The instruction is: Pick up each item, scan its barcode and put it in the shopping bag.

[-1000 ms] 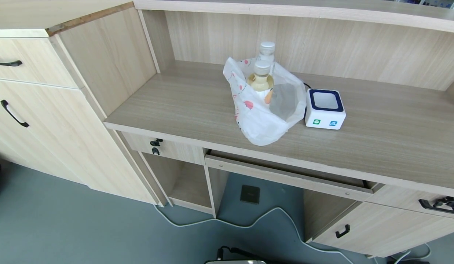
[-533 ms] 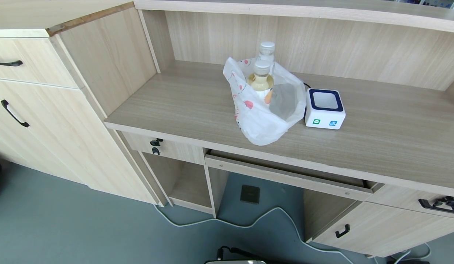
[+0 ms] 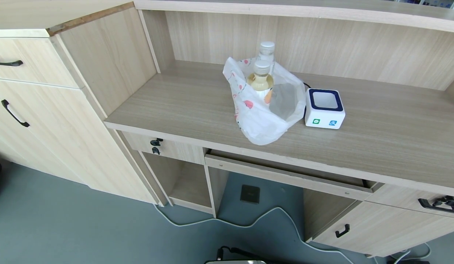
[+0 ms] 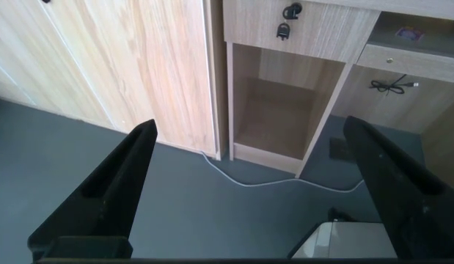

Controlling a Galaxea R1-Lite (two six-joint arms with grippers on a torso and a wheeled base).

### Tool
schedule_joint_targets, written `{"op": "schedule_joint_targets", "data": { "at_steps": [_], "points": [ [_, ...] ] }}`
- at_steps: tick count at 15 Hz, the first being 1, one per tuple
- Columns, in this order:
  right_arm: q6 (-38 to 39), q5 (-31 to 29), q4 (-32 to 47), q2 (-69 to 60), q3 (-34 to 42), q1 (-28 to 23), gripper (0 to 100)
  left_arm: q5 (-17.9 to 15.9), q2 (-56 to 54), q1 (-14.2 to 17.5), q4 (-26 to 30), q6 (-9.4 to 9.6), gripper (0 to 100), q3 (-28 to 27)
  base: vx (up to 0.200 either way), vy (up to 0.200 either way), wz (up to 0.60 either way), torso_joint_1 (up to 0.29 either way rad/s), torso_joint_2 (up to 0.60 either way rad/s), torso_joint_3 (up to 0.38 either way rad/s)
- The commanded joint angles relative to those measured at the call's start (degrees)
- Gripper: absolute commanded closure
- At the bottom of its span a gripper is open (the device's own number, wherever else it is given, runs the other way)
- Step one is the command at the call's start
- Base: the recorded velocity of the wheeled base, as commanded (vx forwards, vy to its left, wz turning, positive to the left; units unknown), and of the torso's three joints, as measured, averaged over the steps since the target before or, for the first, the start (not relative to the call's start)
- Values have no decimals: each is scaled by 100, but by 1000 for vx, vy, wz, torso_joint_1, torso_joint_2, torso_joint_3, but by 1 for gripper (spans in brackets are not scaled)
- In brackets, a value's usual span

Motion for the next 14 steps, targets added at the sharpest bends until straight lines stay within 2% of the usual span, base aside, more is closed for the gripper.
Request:
{"op": "schedule_joint_targets", "data": {
  "at_steps": [1, 14],
  "points": [
    [15, 10, 5, -85, 0, 13, 0, 4, -2, 1, -4, -1, 0, 1, 0, 0, 0, 0, 0, 0],
    [32, -8, 13, -85, 0, 13, 0, 4, -2, 1, -4, -1, 0, 1, 0, 0, 0, 0, 0, 0]
  ]
}}
